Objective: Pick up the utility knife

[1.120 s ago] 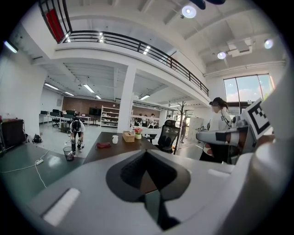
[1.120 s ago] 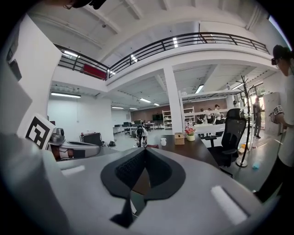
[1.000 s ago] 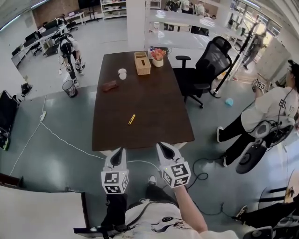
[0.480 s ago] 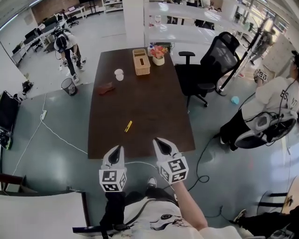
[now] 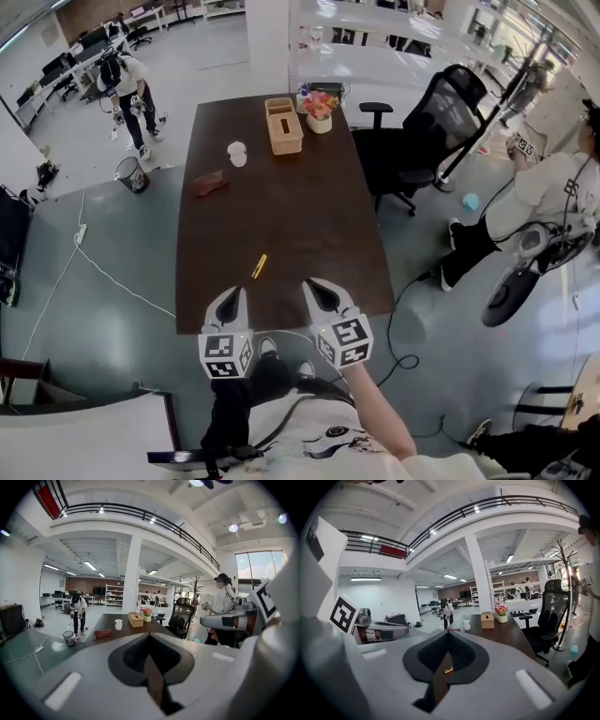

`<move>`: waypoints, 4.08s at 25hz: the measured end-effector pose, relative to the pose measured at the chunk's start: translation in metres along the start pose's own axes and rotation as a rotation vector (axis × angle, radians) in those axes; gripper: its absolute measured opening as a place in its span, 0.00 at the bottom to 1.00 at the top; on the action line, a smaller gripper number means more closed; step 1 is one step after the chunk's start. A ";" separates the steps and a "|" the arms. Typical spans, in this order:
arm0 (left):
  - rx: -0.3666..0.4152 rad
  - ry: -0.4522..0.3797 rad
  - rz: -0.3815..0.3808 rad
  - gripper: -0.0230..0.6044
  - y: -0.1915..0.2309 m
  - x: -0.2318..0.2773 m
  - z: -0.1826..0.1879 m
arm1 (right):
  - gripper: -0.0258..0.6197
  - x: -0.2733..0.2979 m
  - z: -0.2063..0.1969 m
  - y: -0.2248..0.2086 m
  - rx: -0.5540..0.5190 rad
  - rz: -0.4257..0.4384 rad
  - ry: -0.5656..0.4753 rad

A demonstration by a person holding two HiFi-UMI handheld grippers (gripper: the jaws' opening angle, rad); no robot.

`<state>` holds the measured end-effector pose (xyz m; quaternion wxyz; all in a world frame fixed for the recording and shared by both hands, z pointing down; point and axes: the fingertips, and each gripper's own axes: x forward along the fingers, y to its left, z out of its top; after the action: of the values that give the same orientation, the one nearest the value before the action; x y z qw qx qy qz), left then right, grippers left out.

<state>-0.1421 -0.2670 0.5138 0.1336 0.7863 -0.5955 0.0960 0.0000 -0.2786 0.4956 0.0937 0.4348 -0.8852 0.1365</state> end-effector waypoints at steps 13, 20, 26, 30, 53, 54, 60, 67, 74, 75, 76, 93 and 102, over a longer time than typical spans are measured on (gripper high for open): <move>-0.026 0.107 -0.107 0.03 0.044 0.055 -0.016 | 0.04 0.066 0.007 -0.008 0.033 -0.068 0.057; -0.068 0.317 -0.177 0.03 0.043 0.064 -0.092 | 0.04 0.071 -0.027 -0.009 0.118 -0.098 0.157; 0.004 0.403 -0.182 0.03 0.035 0.087 -0.146 | 0.04 0.074 -0.042 -0.026 0.152 -0.110 0.204; 0.030 0.476 -0.178 0.03 0.027 0.103 -0.180 | 0.04 0.071 -0.047 -0.044 0.173 -0.123 0.220; 0.259 0.712 -0.120 0.11 0.037 0.161 -0.254 | 0.04 0.058 -0.075 -0.100 0.247 -0.139 0.339; 0.261 0.717 -0.123 0.11 0.037 0.161 -0.255 | 0.04 0.058 -0.076 -0.099 0.249 -0.139 0.342; 0.269 0.724 -0.115 0.12 0.036 0.162 -0.259 | 0.04 0.054 -0.081 -0.099 0.258 -0.139 0.352; 0.287 0.715 -0.105 0.12 0.037 0.161 -0.255 | 0.04 0.054 -0.081 -0.099 0.266 -0.134 0.358; 0.291 0.722 -0.094 0.12 0.041 0.162 -0.257 | 0.04 0.057 -0.084 -0.095 0.275 -0.118 0.364; 0.285 0.727 -0.091 0.12 0.043 0.162 -0.257 | 0.04 0.057 -0.084 -0.096 0.278 -0.119 0.364; 0.279 0.737 -0.093 0.12 0.044 0.162 -0.259 | 0.04 0.056 -0.084 -0.096 0.280 -0.120 0.365; 0.131 0.628 -0.139 0.12 0.034 0.162 -0.235 | 0.04 0.053 -0.085 -0.099 0.299 -0.109 0.347; -0.009 0.216 -0.152 0.12 0.014 0.145 -0.093 | 0.04 0.045 -0.070 -0.103 0.282 -0.059 0.269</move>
<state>-0.1152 -0.3725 0.6483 0.2074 0.8137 -0.5166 0.1670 0.0582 -0.3493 0.5908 0.1532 0.4475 -0.8235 0.3132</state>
